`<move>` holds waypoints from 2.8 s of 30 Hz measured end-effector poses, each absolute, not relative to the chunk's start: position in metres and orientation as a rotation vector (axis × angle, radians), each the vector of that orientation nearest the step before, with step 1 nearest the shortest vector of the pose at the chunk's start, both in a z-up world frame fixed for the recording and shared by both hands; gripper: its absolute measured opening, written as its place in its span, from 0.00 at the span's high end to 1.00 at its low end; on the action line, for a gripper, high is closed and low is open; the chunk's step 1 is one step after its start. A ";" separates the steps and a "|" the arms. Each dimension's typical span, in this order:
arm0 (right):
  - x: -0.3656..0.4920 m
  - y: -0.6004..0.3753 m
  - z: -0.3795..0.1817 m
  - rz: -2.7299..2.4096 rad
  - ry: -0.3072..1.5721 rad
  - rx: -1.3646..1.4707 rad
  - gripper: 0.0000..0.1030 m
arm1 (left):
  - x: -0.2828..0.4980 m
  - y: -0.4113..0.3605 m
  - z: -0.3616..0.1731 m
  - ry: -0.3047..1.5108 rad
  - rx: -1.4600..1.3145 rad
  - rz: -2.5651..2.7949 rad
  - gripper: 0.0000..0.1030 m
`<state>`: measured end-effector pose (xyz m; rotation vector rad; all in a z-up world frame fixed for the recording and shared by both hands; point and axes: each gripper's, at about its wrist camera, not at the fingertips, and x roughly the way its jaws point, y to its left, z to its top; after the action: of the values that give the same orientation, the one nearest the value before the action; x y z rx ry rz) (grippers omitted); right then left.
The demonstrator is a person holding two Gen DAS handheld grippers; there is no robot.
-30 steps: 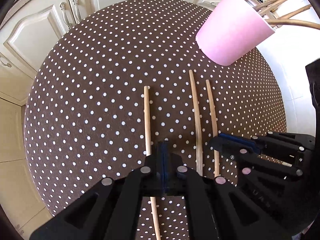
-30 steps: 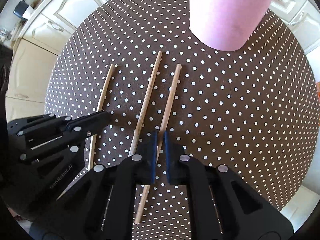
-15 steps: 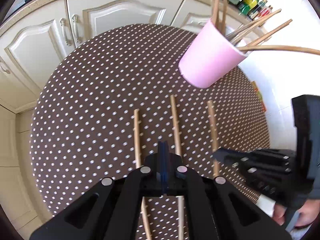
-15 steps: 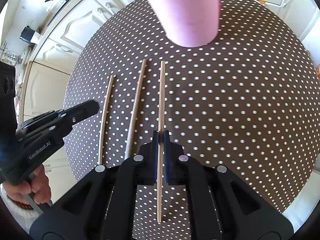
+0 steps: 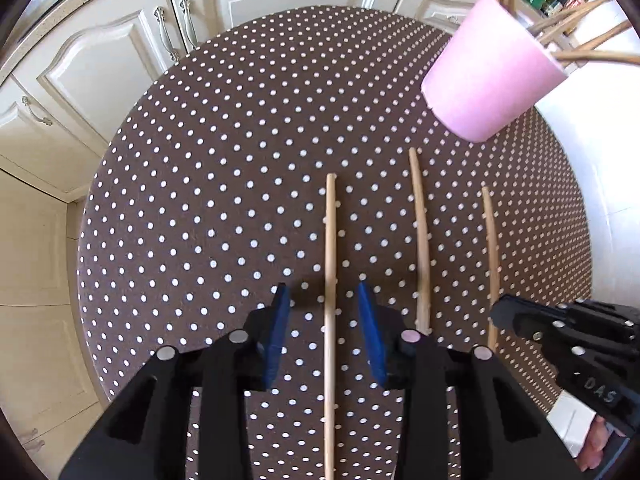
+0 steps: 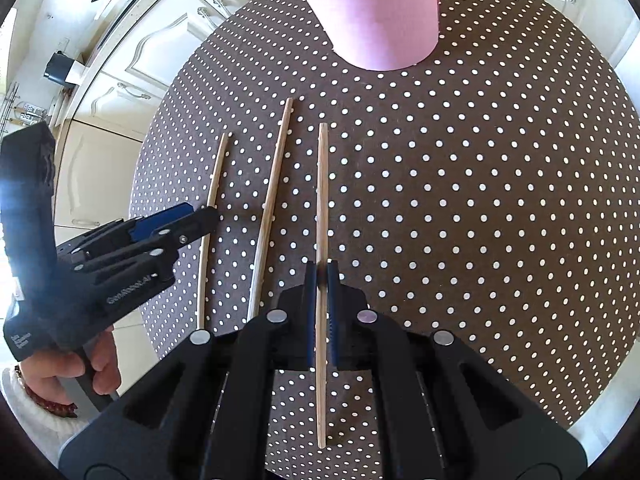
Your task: Organize utensils
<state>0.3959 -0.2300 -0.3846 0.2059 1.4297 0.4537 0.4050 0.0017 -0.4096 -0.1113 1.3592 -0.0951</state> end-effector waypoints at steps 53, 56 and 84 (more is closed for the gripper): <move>0.439 -0.264 -0.408 0.199 1.446 0.356 0.98 | 0.440 -0.022 -0.360 1.127 -0.154 -0.245 0.96; 0.445 -0.259 -0.413 0.180 1.455 0.364 0.98 | 0.440 -0.021 -0.362 1.135 -0.155 -0.246 0.96; 0.441 -0.181 -0.419 0.143 1.428 0.064 0.92 | 0.434 -0.024 -0.371 1.200 -0.192 -0.285 0.96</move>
<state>0.4408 -0.1805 -0.4193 0.0641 1.4284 0.1431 0.4345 -0.0238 -0.3710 -0.1916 1.2004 -0.2847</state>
